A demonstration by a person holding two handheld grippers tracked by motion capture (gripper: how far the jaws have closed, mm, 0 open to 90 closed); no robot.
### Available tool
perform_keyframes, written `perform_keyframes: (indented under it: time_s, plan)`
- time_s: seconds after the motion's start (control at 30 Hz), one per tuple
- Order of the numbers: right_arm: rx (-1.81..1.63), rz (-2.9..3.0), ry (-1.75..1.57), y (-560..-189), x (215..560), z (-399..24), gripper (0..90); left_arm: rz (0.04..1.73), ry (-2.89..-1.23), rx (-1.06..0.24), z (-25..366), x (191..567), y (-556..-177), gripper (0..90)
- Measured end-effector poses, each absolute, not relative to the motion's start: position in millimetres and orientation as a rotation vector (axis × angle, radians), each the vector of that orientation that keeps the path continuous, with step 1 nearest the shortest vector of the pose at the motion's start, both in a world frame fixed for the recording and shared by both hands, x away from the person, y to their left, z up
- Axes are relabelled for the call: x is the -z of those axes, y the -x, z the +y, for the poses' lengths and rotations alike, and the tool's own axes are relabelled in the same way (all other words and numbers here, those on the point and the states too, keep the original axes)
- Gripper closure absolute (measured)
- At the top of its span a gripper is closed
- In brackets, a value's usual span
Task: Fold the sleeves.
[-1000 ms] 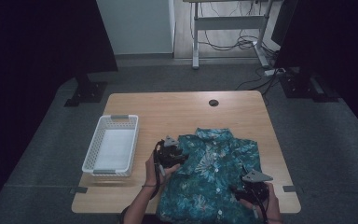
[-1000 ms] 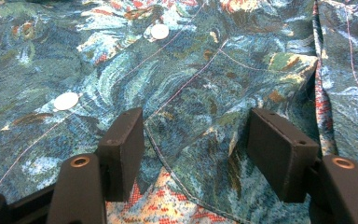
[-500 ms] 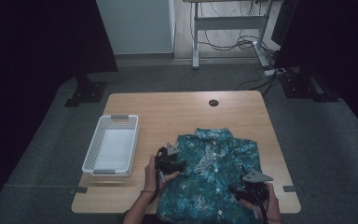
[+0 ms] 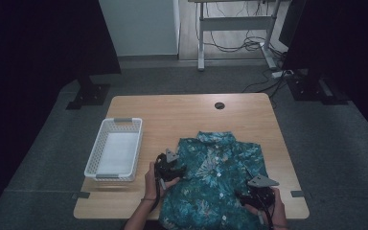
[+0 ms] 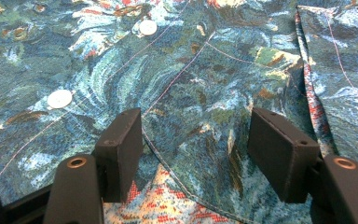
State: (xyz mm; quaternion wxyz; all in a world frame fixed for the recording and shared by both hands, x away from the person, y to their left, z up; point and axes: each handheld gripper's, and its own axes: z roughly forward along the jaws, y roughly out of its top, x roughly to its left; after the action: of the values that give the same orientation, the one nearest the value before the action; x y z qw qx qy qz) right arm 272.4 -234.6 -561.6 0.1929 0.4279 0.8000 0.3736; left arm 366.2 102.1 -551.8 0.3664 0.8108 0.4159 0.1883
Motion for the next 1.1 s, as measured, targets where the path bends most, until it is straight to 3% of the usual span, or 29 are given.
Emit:
perform_keyframes:
  time_s: [0.67,1.1]
  plan:
    - [-1.048,2.288,-1.155,-270.7,560.7,-203.6,32.8,1.097,-2.036,-0.525,135.6,555.5,-344.8,46.1]
    - [-1.048,2.304,-1.143,-261.5,560.6,-202.3,30.0,1.057,-2.060,-0.575,135.3,555.6,-332.1,32.8]
